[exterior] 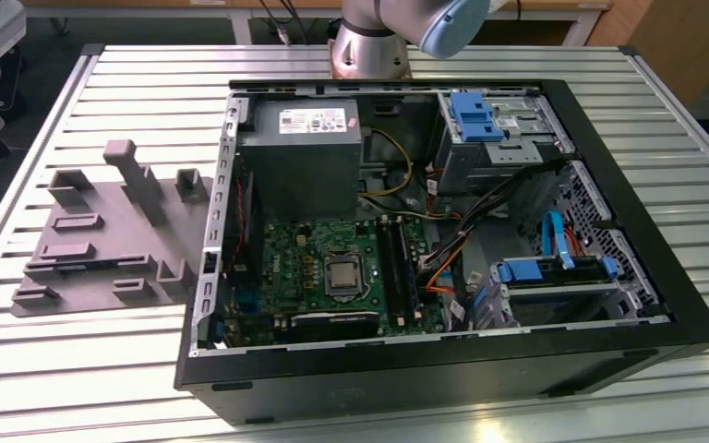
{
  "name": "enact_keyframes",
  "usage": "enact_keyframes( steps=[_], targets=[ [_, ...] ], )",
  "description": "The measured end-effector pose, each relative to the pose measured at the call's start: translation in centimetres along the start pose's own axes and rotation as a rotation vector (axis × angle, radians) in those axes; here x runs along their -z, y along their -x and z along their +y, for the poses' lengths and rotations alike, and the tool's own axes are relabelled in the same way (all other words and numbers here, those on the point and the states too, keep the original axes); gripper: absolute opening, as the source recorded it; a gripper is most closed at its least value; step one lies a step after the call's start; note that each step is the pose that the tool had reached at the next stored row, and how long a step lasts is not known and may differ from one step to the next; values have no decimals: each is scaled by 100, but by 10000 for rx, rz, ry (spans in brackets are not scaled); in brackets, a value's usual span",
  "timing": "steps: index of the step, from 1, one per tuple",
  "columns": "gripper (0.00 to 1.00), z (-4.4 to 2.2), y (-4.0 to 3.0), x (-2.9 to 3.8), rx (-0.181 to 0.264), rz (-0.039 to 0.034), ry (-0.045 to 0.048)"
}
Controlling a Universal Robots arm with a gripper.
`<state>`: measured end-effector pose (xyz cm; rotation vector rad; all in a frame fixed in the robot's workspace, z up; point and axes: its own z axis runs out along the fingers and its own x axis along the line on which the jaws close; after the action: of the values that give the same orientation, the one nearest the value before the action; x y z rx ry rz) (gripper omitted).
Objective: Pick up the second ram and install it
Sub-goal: 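Pick up the second ram and move it above second insertion slot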
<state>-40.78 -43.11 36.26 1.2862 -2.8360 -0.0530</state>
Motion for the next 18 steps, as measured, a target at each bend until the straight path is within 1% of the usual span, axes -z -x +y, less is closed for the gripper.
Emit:
enact_keyframes(
  steps=[5, 7, 18],
  targets=[
    [11, 0, 0, -1, 16, -1, 0],
    [11, -1, -2, -1, 128, 4, -2],
    [11, -2, -4, -2, 1616, 67, -18]
  ],
)
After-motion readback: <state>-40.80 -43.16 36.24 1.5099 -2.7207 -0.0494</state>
